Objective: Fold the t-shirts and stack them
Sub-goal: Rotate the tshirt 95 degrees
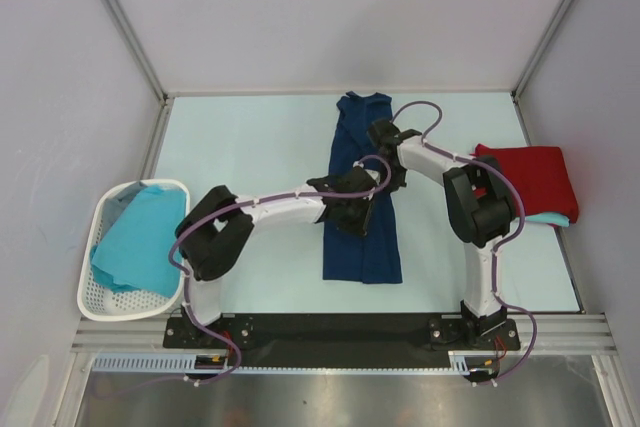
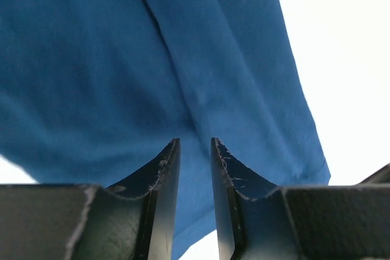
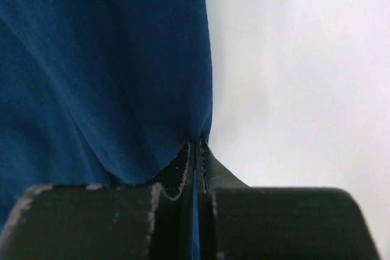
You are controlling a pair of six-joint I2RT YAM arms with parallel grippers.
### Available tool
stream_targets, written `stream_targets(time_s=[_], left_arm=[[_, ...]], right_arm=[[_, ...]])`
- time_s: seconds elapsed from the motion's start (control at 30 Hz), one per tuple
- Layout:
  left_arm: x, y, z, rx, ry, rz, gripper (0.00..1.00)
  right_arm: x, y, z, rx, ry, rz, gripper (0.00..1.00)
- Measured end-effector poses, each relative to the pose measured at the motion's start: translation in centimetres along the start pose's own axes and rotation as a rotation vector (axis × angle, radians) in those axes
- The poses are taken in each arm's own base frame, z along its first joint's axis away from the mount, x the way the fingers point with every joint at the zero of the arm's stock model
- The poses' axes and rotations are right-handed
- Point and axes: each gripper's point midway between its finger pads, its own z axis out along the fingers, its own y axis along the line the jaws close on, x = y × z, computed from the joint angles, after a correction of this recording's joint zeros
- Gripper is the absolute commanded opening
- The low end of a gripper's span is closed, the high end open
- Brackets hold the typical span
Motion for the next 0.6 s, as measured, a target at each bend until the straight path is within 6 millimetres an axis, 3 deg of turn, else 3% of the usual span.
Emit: stream_targets(time_s=[0.17,0.33,0.6], left_arm=[[1.0,-0.5,-2.5,0.01,-0.022,0.053,0.32],[0.3,-1.7,-4.9,0.038,-0.079,0.098,0.32],[1.7,-3.1,-4.3,0.047,-0.043,0.183,0.31]], right_arm=[[0.0,0.0,0.0,0.006,0.016,-0.001,0.0],[0.0,0.0,0.1,0.011,0.028,-0.004,0.0],[0.0,0.0,0.1,0.018,0.039,-0.007,0.0]])
